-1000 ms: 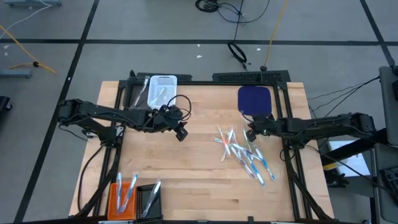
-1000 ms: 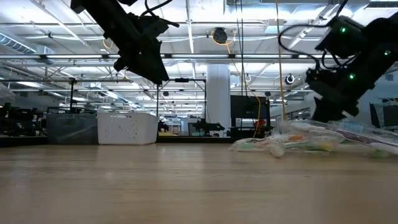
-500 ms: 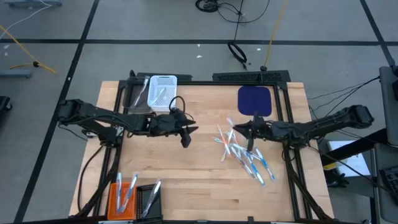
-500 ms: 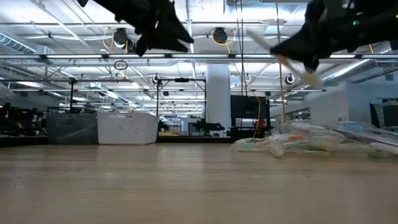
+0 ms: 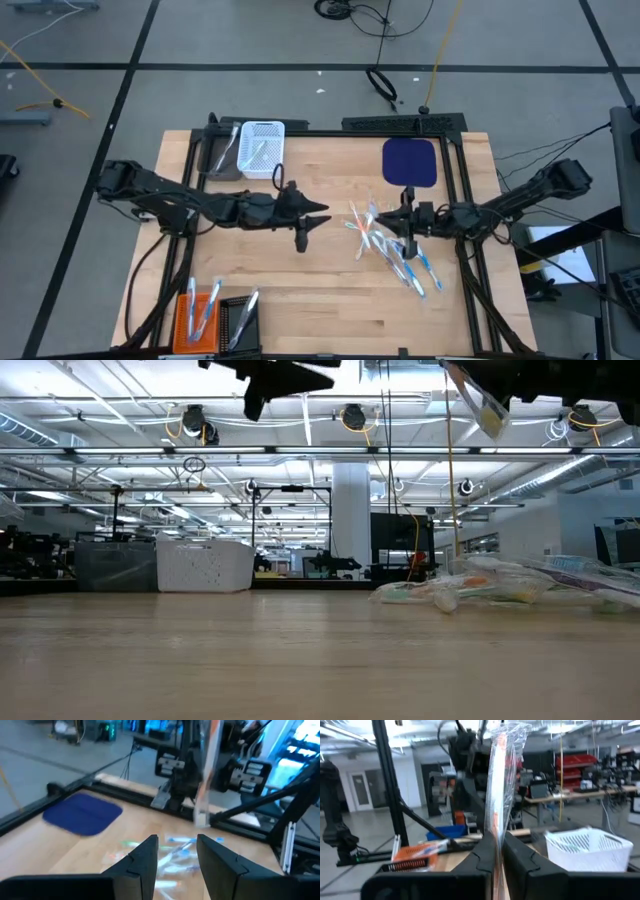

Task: Pick & Place Toothbrushes
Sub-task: Put the orange toothbrush into the black bin

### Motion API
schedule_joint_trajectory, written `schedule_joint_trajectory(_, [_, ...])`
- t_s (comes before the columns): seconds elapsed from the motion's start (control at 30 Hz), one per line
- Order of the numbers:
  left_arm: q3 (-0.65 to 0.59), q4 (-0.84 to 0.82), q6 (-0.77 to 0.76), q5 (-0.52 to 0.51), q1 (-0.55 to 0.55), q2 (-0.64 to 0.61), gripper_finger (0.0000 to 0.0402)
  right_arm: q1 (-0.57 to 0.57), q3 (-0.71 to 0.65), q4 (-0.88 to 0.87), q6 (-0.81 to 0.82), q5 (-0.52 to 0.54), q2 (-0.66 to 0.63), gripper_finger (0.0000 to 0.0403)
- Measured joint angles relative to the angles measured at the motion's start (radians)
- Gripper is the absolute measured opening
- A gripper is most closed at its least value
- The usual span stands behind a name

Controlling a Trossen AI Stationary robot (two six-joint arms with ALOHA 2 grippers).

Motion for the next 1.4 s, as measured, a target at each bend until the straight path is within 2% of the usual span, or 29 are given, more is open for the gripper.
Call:
schedule_joint_trajectory(0.17, [0.001,0.148,0.023,0.000,-0.020,0.090,0.0136,0.011,0.000,0.108,-0.028,-0.008,0.055,0.0009])
schedule_joint_trajectory(0.3, [0.000,0.288,0.041,0.000,-0.030,0.185,0.0136,0.012,0.001,0.185,-0.037,-0.073,0.087,0.0009])
schedule_joint_trajectory(0.5, [0.000,0.517,0.065,0.000,-0.029,0.308,0.0136,0.016,0.001,0.221,-0.054,-0.079,0.111,0.0009])
schedule_joint_trajectory(0.63, [0.000,0.603,0.065,0.001,-0.032,0.364,0.0136,0.016,0.001,0.232,-0.055,-0.080,0.111,0.0009])
schedule_joint_trajectory(1.13, [0.001,0.719,0.131,-0.011,-0.066,0.384,0.0136,0.022,0.001,0.235,-0.054,-0.082,0.111,0.0009])
schedule_joint_trajectory(1.4, [0.001,0.715,0.125,-0.011,-0.059,0.384,0.0136,0.036,0.001,0.250,-0.089,-0.082,0.111,0.0009])
